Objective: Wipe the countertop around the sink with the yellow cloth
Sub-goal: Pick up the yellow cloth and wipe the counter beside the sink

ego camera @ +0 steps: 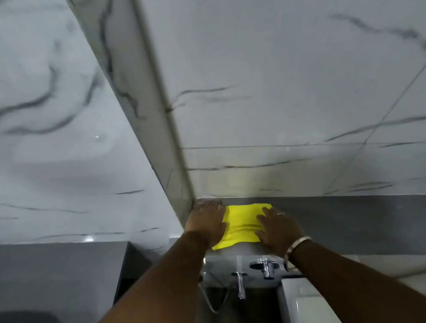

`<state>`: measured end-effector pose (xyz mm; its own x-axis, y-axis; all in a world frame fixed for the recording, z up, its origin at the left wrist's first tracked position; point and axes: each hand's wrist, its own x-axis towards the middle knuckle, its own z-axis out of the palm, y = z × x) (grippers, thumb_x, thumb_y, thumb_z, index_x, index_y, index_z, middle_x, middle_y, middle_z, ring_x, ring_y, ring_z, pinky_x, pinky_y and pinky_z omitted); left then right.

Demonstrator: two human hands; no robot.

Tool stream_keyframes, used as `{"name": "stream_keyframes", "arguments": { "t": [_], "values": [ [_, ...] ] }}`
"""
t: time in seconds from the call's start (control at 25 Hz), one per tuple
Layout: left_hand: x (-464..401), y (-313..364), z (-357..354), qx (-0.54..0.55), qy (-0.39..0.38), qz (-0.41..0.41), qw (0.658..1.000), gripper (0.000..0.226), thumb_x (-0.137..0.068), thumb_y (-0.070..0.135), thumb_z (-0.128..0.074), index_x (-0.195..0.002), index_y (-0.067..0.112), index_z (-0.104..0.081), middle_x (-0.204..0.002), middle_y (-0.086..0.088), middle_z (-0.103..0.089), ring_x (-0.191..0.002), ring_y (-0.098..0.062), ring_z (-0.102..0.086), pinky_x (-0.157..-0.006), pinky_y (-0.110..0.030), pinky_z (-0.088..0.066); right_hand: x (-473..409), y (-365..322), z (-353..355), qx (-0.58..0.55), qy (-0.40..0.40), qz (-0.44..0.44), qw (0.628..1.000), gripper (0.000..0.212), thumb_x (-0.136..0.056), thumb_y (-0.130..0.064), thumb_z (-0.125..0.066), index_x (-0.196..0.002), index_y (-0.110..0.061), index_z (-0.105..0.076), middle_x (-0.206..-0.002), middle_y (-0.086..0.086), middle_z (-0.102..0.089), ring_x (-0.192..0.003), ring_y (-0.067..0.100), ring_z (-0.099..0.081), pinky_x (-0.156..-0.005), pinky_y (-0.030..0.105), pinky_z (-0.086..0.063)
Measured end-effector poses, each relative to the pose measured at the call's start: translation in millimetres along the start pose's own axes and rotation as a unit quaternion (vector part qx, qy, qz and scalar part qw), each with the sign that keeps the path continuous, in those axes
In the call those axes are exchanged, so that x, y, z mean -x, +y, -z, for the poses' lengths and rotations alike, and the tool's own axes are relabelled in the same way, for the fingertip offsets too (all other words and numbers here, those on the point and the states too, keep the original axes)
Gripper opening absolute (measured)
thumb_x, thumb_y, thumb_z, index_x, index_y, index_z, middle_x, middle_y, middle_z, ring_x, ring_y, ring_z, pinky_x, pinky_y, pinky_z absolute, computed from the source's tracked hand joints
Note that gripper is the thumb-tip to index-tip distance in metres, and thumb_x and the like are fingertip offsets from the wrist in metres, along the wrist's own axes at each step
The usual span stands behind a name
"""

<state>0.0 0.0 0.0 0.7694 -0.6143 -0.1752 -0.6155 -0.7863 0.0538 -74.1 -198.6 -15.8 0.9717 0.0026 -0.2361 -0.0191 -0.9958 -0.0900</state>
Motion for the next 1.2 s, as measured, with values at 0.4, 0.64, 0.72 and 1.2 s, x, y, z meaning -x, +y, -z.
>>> {"name": "stream_keyframes", "arguments": {
  "t": [0.4, 0.64, 0.72, 1.2],
  "values": [
    [-33.9, -13.7, -42.8, 0.052, 0.022, 0.024, 0.998, 0.043, -0.09, 0.033, -0.055, -0.131, 0.022, -0.048, -0.124, -0.009, -0.058, -0.112, -0.032, -0.055, -0.092, -0.041, -0.043, -64.1, 2.0, -1.6, 0.013, -0.037, 0.0, 0.999, 0.041, -0.074, -0.037, -0.064, -0.11, -0.019, -0.058, -0.116, 0.012, -0.063, -0.108, 0.034, -0.057, -0.088, 0.038, -0.045],
    [79.3, -33.7, 23.6, 0.17, -0.035, 0.044, 0.984, 0.035, -0.093, 0.035, -0.057, -0.121, 0.013, -0.06, -0.124, -0.014, -0.058, -0.112, -0.033, -0.056, -0.088, -0.039, -0.043, -19.8, -49.8, 56.9, -0.044, -0.138, 0.15, 0.978, 0.035, -0.083, -0.03, -0.063, -0.112, -0.012, -0.058, -0.118, 0.014, -0.063, -0.11, 0.03, -0.056, -0.081, 0.031, -0.039],
    [127.7, -53.8, 41.7, 0.184, -0.032, 0.094, 0.978, 0.033, -0.093, 0.037, -0.057, -0.115, 0.013, -0.063, -0.116, -0.013, -0.064, -0.109, -0.031, -0.058, -0.087, -0.037, -0.043, -17.3, -87.9, 73.2, -0.074, -0.134, 0.21, 0.966, 0.026, -0.079, -0.028, -0.066, -0.099, -0.011, -0.06, -0.105, 0.014, -0.067, -0.101, 0.031, -0.06, -0.073, 0.033, -0.039],
    [339.9, -273.2, 53.8, 0.213, 0.18, 0.246, 0.928, 0.023, -0.088, 0.013, -0.062, -0.109, 0.013, -0.069, -0.102, -0.008, -0.072, -0.092, -0.022, -0.061, -0.076, -0.024, -0.037, -60.4, -396.7, 90.5, -0.05, -0.081, 0.375, 0.922, 0.013, -0.083, -0.026, -0.056, -0.093, -0.017, -0.055, -0.091, 0.015, -0.068, -0.088, 0.037, -0.061, -0.066, 0.036, -0.04]
  ]
}}
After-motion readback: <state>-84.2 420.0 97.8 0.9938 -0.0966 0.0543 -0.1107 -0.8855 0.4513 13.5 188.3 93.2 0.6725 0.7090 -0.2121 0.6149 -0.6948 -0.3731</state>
